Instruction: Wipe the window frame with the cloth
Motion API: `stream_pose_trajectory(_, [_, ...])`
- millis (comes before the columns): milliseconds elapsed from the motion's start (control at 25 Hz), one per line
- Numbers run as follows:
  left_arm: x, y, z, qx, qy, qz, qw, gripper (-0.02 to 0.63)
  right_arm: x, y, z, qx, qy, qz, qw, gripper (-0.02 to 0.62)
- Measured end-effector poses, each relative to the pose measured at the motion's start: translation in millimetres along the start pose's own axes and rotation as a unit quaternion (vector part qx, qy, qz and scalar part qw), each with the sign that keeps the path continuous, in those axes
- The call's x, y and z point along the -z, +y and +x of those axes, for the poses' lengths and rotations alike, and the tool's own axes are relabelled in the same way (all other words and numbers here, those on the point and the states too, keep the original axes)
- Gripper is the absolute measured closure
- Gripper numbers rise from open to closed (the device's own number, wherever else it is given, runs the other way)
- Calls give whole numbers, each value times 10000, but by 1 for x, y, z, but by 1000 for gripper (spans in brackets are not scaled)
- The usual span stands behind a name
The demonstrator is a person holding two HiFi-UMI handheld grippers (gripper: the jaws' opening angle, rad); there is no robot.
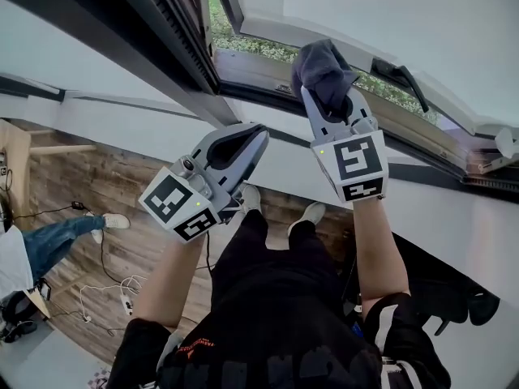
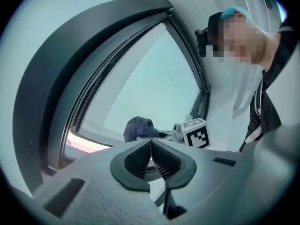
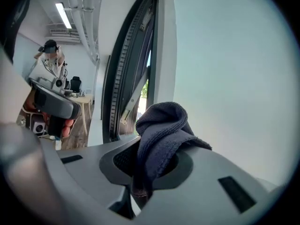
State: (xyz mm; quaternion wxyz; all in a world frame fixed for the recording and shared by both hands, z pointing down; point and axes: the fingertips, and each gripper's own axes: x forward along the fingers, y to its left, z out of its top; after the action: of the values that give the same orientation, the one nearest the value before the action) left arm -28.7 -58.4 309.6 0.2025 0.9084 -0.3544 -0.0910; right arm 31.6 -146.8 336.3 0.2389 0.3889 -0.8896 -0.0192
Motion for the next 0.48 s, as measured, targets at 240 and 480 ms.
stream_pose_trajectory(240, [-29, 2, -18, -111, -236, 248, 9994, 584, -74, 17, -9, -79, -828, -286, 9961, 541])
stream_pose_trajectory(480, [-58, 17, -50, -270, -465, 370, 9979, 584, -132, 49, -6, -285, -1216, -694, 9897, 541])
